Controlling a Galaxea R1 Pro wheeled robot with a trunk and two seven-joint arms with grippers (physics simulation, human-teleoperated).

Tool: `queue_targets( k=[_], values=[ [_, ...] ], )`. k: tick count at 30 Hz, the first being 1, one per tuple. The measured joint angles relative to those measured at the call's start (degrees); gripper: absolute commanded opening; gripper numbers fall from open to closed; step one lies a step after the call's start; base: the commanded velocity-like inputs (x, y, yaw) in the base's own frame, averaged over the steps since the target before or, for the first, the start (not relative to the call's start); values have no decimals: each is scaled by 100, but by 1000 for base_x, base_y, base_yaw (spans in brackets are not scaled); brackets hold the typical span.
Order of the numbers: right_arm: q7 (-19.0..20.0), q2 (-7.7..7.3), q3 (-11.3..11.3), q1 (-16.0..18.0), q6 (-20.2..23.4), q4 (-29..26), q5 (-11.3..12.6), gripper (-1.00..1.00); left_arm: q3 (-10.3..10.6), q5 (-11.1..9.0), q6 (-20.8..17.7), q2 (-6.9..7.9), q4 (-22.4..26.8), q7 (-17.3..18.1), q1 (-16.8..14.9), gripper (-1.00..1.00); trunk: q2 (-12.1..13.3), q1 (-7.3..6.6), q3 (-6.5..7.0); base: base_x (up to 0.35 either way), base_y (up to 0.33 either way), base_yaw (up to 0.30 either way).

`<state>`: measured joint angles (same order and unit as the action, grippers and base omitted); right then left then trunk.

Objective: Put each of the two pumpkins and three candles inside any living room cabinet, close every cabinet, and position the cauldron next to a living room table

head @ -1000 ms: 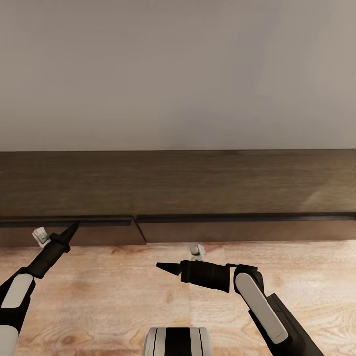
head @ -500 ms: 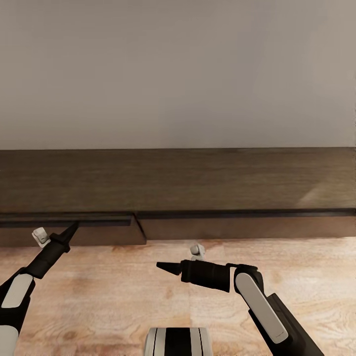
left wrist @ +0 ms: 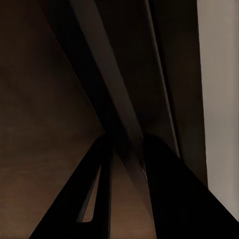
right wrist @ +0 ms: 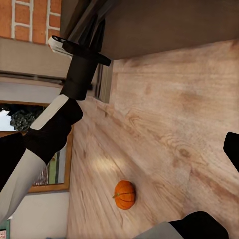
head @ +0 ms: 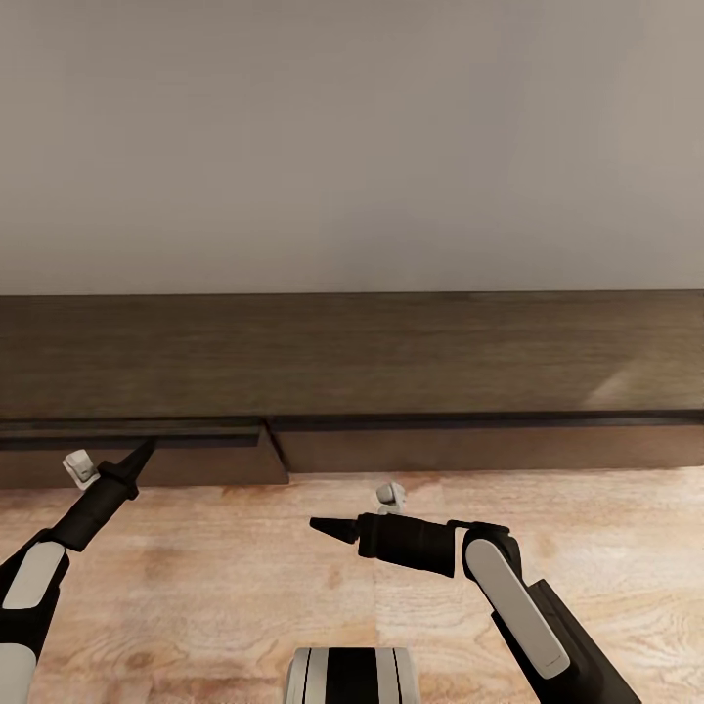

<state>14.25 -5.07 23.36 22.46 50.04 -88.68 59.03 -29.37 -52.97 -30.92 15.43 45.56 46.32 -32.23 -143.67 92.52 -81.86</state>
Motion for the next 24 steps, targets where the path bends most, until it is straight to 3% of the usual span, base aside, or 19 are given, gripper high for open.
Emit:
queue_targets(
  k=[24],
  values=[
    [8,0,0,0,3,0,0,100,-9,-29,-4,-1,3,-37,-2,-100,0,1,0,-84,0,0]
  ],
)
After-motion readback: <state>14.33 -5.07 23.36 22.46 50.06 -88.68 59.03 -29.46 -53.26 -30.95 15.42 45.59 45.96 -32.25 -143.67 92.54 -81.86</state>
